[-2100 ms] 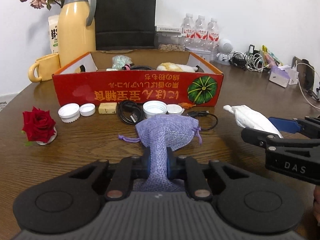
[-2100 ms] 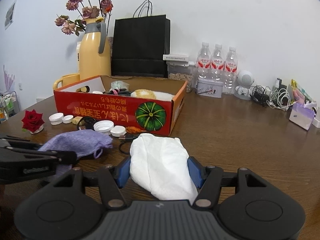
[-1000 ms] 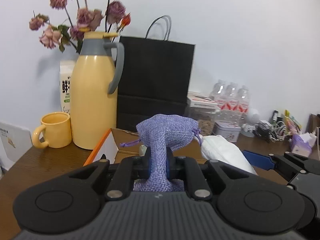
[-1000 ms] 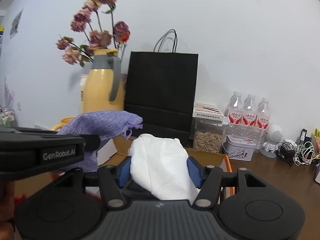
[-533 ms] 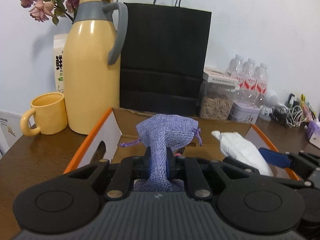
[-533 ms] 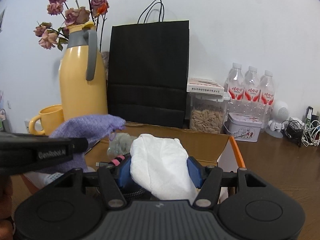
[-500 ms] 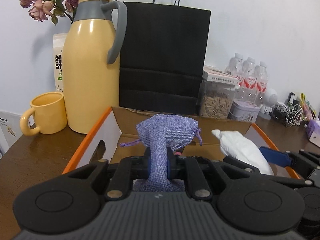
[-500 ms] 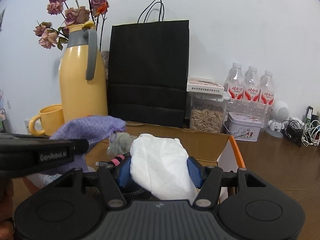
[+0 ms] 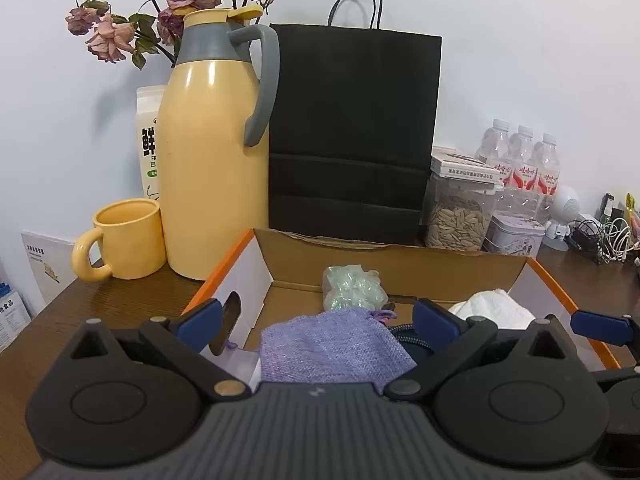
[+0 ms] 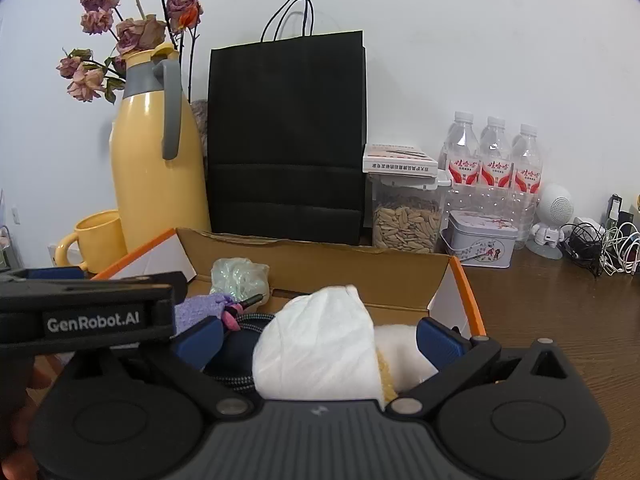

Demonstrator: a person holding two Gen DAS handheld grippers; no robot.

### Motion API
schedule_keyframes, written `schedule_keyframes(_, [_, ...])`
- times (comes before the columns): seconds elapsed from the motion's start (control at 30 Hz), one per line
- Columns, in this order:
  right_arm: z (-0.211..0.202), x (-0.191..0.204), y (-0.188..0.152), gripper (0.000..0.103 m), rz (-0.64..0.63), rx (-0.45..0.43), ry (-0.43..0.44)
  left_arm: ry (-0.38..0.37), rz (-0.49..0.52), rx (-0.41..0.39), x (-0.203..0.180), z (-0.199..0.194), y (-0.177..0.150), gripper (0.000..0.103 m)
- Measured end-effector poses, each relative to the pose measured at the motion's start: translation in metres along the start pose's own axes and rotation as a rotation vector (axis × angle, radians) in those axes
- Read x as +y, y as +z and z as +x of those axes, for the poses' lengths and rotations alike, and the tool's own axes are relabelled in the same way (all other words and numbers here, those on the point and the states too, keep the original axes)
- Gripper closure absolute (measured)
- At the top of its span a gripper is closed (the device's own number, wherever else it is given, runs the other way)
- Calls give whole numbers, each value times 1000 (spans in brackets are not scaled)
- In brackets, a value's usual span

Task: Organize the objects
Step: 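Lower the purple pouch and white cloth into the box and release both, then withdraw both tools from the box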

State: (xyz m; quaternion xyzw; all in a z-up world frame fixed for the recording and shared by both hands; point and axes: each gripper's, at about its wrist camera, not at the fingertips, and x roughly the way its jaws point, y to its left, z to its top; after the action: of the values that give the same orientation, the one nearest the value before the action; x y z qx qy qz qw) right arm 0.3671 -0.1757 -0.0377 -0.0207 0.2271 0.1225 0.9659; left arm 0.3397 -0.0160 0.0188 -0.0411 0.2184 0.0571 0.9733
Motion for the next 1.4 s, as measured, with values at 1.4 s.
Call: schedule_keyframes(1.4, [-189, -2, -71, 0, -70, -51, 63, -67, 36, -41, 41, -183, -61, 0])
